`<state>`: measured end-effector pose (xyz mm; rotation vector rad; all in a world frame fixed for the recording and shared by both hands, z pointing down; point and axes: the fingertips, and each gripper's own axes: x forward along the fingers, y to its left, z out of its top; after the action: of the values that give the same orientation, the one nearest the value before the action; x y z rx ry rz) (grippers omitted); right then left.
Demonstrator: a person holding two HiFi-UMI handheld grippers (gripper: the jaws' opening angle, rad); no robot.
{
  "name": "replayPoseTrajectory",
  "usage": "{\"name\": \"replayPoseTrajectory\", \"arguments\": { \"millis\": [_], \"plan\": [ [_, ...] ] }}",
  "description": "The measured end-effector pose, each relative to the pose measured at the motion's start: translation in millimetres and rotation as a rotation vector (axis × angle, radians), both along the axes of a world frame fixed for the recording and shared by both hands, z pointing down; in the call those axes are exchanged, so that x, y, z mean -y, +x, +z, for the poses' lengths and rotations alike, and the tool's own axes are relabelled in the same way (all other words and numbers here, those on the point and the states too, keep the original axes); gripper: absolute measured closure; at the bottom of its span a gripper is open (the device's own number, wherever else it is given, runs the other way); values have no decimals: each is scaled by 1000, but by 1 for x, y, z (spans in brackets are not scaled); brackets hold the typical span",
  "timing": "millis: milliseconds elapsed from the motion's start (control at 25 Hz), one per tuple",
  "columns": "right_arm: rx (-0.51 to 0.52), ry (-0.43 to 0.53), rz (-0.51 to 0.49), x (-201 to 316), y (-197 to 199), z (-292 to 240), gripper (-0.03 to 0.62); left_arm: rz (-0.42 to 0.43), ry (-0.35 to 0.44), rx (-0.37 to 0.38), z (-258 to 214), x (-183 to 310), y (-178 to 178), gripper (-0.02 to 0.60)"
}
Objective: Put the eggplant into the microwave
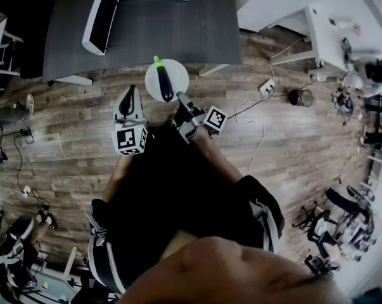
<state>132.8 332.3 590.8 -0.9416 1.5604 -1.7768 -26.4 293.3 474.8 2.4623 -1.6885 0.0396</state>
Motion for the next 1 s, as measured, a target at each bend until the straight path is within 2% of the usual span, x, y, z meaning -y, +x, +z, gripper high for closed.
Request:
{"name": "replayPoseTrajectory", "arguments": {
  "millis": [560,1000],
  "plan": [
    [2,7,-3,4,-5,-2,556,7,-5,-8,1,5,-2,540],
    [22,4,32,18,-30,3,556,24,-15,-22,8,17,-32,540]
  ]
}}
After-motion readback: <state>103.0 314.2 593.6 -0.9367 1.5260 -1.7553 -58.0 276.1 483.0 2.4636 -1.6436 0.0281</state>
